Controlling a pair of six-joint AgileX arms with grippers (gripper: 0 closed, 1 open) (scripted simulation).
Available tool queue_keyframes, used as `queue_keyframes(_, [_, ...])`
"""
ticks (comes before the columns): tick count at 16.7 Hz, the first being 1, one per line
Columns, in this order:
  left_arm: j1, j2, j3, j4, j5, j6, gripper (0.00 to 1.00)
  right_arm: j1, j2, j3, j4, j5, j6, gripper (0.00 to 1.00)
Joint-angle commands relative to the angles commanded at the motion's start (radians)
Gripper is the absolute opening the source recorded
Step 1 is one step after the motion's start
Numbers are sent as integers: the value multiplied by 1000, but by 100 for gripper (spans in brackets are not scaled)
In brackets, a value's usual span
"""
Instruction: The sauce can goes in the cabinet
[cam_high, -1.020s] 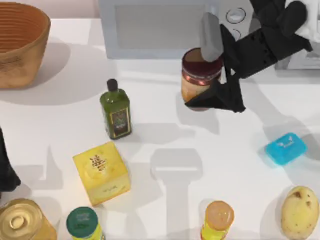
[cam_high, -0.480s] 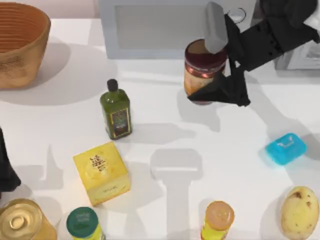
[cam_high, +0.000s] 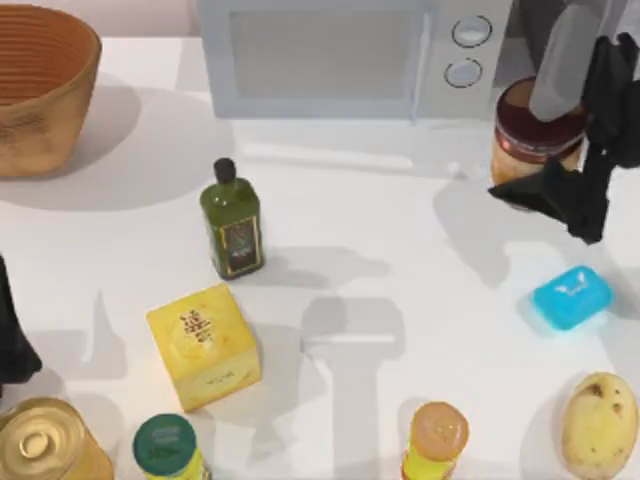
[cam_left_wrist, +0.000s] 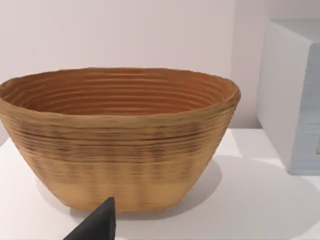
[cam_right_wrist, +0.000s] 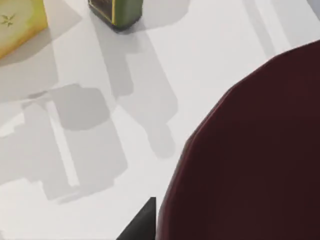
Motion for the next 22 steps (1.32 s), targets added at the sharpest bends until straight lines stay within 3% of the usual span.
queue_keyframes(12, [0,0,0,0,0,0,100,-211,-1173,-914,445,443,584,0])
queue_keyframes(17, [0,0,0,0,0,0,100,-233,-1463,-1134,571,532,777,0])
queue_keyframes(22, [0,0,0,0,0,0,100,-235,-1512,-1175,595,547,816,0])
